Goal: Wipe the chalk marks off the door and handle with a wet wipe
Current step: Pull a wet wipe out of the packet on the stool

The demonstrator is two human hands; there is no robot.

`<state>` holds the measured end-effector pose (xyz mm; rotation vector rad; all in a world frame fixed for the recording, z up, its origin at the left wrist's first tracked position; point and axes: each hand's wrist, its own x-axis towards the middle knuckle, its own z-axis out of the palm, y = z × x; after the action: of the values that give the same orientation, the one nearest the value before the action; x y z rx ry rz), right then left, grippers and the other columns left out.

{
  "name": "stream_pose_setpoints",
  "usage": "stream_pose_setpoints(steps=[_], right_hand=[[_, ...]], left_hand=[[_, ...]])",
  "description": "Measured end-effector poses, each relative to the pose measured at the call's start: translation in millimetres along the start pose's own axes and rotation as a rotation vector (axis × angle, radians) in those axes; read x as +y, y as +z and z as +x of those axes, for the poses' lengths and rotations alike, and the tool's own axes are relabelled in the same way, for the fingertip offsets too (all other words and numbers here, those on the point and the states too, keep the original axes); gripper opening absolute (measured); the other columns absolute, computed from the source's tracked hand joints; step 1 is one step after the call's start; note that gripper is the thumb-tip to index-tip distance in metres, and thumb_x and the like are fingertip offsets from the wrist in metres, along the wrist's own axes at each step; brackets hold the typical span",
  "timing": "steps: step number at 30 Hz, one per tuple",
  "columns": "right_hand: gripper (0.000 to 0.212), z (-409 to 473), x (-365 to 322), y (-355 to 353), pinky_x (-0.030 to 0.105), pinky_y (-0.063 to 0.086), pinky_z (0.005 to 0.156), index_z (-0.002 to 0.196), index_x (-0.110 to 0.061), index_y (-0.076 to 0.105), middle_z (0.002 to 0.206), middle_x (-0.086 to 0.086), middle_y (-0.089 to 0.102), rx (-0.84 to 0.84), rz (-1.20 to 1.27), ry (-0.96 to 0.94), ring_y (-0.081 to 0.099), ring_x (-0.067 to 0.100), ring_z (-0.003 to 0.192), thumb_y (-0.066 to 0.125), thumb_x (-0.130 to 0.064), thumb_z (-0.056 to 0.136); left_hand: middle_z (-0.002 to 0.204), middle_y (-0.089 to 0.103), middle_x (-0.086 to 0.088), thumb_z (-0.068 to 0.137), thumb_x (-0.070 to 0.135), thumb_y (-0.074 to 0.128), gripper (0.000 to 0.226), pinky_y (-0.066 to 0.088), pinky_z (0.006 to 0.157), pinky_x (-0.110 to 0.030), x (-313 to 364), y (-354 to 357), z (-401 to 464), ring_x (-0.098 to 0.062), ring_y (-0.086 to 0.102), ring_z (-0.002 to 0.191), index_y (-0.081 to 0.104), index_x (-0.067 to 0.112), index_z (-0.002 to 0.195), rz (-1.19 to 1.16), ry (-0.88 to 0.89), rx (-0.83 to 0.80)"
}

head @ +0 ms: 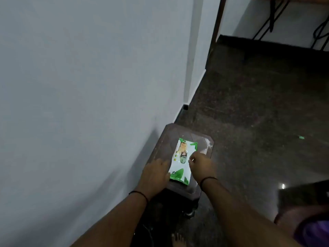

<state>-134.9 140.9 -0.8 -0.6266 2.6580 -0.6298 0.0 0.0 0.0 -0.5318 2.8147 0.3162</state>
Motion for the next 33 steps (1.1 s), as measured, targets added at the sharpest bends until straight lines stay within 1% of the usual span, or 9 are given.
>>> stream_pose_setpoints(steps=[6, 11, 16, 20, 22, 25, 27, 30, 33], right_hand=[[0.016, 59.1, 37.6, 67.0, 0.035, 0.051, 0.08, 0.099, -0.017, 0.069, 0.105, 0.009, 0.067, -0.079, -0.01, 0.068, 0.062, 0.028, 0.097, 0.057, -0.025, 0.094], [0.023, 83.4, 49.7, 98.6, 0.034, 0.049, 0.081, 0.108, -0.023, 0.07, 0.105, 0.008, 0.067, -0.085, -0.036, -0.016, 0.062, 0.029, 0.1, 0.062, -0.034, 0.09], [0.019, 92.2, 53.8, 110.6, 0.035, 0.049, 0.076, 0.1, -0.014, 0.069, 0.101, 0.011, 0.063, -0.119, -0.151, -0.086, 0.06, 0.032, 0.096, 0.056, -0.025, 0.092], [0.018, 99.4, 53.3, 109.9, 0.038, 0.045, 0.084, 0.103, -0.008, 0.061, 0.108, 0.013, 0.057, -0.1, -0.111, -0.063, 0.055, 0.03, 0.101, 0.048, -0.019, 0.097], [0.014, 98.1, 51.7, 108.3, 0.037, 0.041, 0.082, 0.103, -0.006, 0.056, 0.106, 0.013, 0.056, -0.063, -0.034, -0.064, 0.052, 0.029, 0.1, 0.047, -0.013, 0.097], [0.006, 92.4, 48.8, 105.3, 0.032, 0.031, 0.06, 0.095, -0.009, 0.048, 0.087, 0.005, 0.054, -0.005, 0.215, 0.033, 0.05, 0.024, 0.078, 0.043, -0.011, 0.098], [0.006, 88.4, 46.8, 104.8, 0.031, 0.025, 0.055, 0.093, -0.014, 0.042, 0.079, 0.002, 0.053, 0.01, 0.349, 0.121, 0.048, 0.021, 0.067, 0.042, -0.011, 0.098], [0.02, 86.3, 41.7, 104.6, 0.03, 0.037, 0.055, 0.089, -0.022, 0.044, 0.08, 0.0, 0.056, 0.057, 0.576, 0.277, 0.052, 0.016, 0.068, 0.042, -0.001, 0.09], [0.03, 92.1, 38.1, 105.7, 0.039, 0.052, 0.067, 0.085, -0.016, 0.055, 0.091, 0.011, 0.061, 0.045, 0.924, 0.441, 0.057, 0.022, 0.078, 0.039, 0.01, 0.086]], left_hand=[[0.13, 0.05, -0.006, 0.094, 0.041, 0.044, 0.057, 0.046, 0.088, -0.042, 2.9, 69.9, 64.0, -0.029, 0.053, 0.111, 0.036, 0.026, 0.148, -0.028, 0.085, -0.045], [0.142, 0.045, -0.007, 0.095, 0.043, 0.044, 0.07, 0.045, 0.093, -0.04, -3.8, 101.7, 99.0, -0.026, 0.052, 0.117, 0.02, 0.019, 0.155, -0.065, 0.054, -0.036], [0.141, 0.046, -0.008, 0.094, 0.042, 0.044, 0.067, 0.043, 0.09, -0.039, -2.2, 116.9, 107.1, -0.027, 0.051, 0.116, 0.022, 0.025, 0.155, -0.053, 0.047, -0.067], [0.143, 0.043, -0.008, 0.094, 0.042, 0.043, 0.065, 0.042, 0.09, -0.04, 1.1, 118.5, 109.8, -0.028, 0.05, 0.119, 0.022, 0.029, 0.154, -0.048, 0.027, -0.084], [0.144, 0.042, -0.008, 0.094, 0.041, 0.045, 0.065, 0.041, 0.091, -0.04, 2.2, 116.8, 110.8, -0.029, 0.05, 0.119, 0.022, 0.03, 0.154, -0.047, 0.02, -0.084], [0.139, 0.044, -0.008, 0.094, 0.04, 0.046, 0.066, 0.041, 0.087, -0.041, 5.6, 112.0, 111.1, -0.029, 0.05, 0.114, 0.019, 0.032, 0.154, -0.032, 0.02, -0.09], [0.134, 0.045, -0.007, 0.095, 0.041, 0.046, 0.066, 0.04, 0.085, -0.04, 8.0, 109.5, 110.3, -0.028, 0.049, 0.11, 0.018, 0.033, 0.154, -0.017, 0.018, -0.093], [0.134, 0.044, -0.007, 0.097, 0.042, 0.043, 0.063, 0.038, 0.088, -0.041, 9.8, 107.9, 110.6, -0.028, 0.047, 0.112, 0.019, 0.034, 0.154, 0.022, 0.002, -0.086], [0.136, 0.043, -0.008, 0.097, 0.041, 0.043, 0.064, 0.037, 0.09, -0.042, 12.5, 107.5, 110.9, -0.029, 0.046, 0.113, 0.016, 0.035, 0.154, 0.05, 0.001, -0.068]])
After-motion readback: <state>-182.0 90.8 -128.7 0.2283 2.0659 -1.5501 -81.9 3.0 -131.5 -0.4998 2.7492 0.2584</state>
